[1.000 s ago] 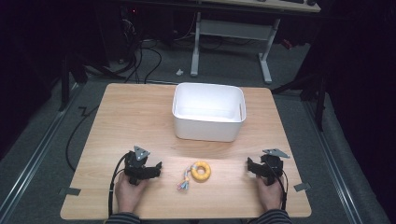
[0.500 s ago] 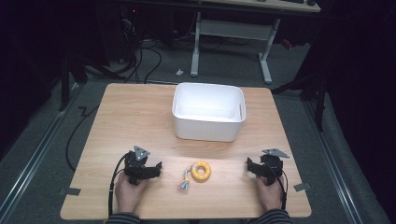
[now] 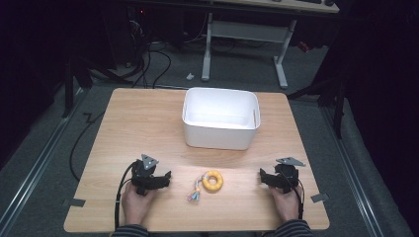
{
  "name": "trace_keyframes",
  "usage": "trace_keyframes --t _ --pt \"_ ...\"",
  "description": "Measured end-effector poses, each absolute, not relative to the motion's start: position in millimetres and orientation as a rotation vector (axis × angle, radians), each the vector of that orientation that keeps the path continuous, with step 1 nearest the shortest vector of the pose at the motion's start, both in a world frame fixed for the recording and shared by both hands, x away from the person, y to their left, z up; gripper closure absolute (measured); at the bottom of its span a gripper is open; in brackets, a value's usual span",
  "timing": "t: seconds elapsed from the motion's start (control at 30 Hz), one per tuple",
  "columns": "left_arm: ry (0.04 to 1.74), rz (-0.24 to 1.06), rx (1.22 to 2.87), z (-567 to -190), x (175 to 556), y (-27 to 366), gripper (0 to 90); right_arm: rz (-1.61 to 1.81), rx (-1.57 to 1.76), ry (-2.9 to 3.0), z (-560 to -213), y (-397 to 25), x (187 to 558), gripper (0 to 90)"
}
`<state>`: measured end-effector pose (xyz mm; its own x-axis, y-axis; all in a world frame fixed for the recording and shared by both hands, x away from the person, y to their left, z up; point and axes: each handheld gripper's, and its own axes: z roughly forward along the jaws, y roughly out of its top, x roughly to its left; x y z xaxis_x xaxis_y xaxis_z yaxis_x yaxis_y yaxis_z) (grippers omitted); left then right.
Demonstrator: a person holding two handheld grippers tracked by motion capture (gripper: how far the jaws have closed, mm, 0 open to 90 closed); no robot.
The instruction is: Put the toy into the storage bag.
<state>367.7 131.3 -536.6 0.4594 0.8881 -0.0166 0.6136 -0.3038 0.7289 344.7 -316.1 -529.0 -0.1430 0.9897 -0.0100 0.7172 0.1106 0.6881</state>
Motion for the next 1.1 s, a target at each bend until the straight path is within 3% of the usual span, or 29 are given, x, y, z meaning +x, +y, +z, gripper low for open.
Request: trace_keyframes --t 0.53,1.1 --pt "1.248 0.519 2.033 -537 368 131 15.1 0.830 1.589 2.050 -515 -309 335 24.4" --pt "1.249 0.520 2.033 -537 368 132 15.1 0.938 1.468 2.172 -495 -293 333 41.3"
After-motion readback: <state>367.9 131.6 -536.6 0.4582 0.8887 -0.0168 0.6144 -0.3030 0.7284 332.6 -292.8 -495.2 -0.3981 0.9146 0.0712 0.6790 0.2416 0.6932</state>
